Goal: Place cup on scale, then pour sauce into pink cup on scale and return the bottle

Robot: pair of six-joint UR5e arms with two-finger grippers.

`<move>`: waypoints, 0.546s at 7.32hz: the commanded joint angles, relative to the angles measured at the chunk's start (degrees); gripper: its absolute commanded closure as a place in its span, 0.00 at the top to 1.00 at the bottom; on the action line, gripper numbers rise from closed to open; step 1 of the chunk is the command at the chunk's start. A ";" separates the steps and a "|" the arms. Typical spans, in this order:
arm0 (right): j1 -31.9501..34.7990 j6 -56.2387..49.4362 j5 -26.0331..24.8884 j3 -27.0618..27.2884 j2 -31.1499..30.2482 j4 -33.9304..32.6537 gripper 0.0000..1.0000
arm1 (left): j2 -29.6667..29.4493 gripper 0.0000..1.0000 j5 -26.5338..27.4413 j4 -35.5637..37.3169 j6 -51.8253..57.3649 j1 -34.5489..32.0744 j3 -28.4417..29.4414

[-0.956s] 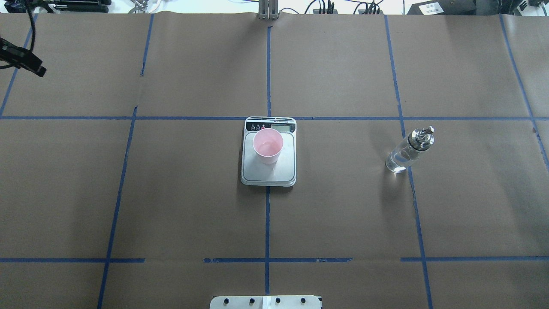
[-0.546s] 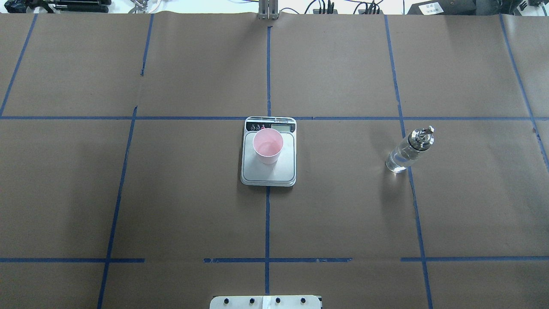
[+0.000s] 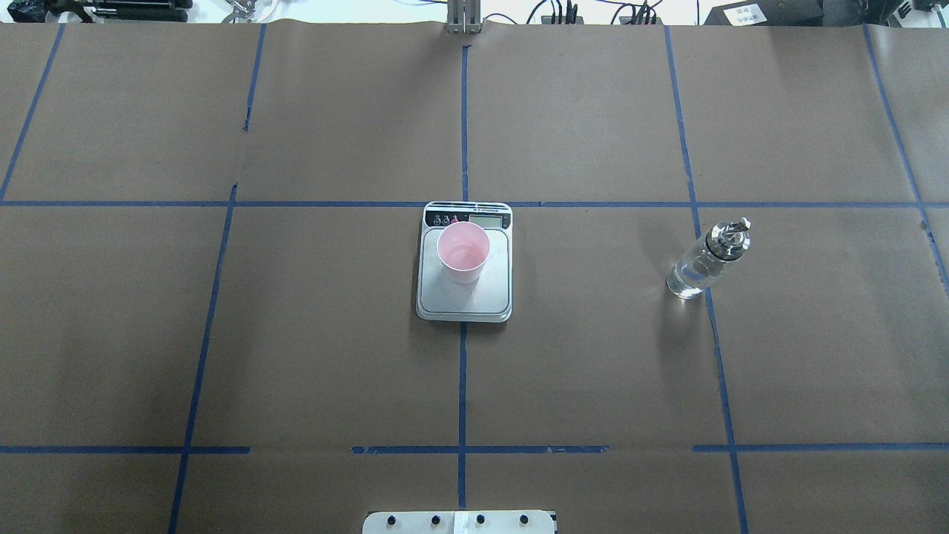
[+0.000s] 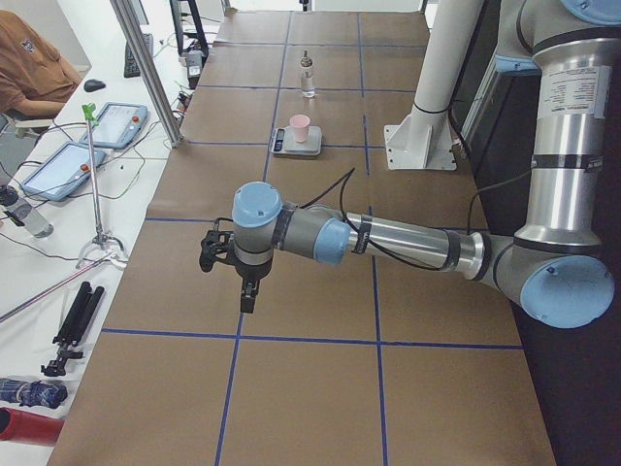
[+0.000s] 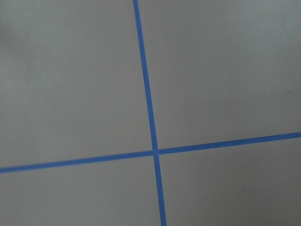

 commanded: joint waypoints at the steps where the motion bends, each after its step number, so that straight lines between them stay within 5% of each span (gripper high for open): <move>1: -0.08 0.27 0.01 -3.44 0.13 5.79 1.00 | 1.60 1.00 -0.81 -0.45 0.75 0.33 -2.80; 4: 0.01 0.27 0.10 -3.72 0.05 6.61 1.00 | 2.66 1.00 -0.73 -0.90 15.67 0.42 -2.54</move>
